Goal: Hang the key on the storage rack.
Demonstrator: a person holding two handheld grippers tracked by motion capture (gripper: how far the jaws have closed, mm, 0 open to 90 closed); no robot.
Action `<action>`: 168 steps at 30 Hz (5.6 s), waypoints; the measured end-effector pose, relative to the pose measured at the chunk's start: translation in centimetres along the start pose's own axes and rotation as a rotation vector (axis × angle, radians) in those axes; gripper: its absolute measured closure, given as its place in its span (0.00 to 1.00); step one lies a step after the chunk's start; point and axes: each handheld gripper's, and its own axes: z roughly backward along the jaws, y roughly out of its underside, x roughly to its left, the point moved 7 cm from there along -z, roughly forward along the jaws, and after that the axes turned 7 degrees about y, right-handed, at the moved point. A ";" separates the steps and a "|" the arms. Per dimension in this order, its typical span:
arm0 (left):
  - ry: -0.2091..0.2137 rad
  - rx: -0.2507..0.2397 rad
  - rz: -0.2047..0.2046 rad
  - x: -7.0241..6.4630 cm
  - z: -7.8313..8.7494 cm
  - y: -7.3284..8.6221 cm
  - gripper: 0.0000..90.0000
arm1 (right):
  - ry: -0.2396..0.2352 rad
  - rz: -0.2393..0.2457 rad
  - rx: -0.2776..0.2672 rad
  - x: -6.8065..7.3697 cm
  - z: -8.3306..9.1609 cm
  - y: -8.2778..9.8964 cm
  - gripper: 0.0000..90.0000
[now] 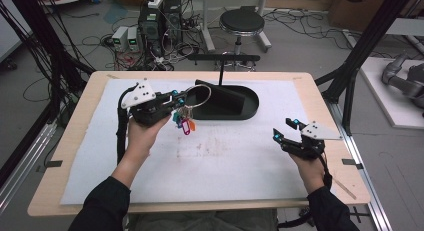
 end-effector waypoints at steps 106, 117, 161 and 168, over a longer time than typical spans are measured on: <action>-0.288 0.099 0.234 11.5 -6.4 4.7 0.96 | 0.019 -0.022 -0.016 -0.9 0.7 0.2 0.44; -0.337 0.129 0.235 11.8 -6.6 5.2 0.95 | 0.020 -0.020 -0.017 -1.0 0.6 0.2 0.44; -0.223 0.125 0.078 -0.1 3.5 4.6 0.35 | 0.036 -0.036 0.004 -1.2 0.5 0.5 0.39; -0.188 0.136 0.096 -2.1 6.3 6.4 0.32 | 0.040 -0.046 0.014 -1.5 0.5 0.7 0.37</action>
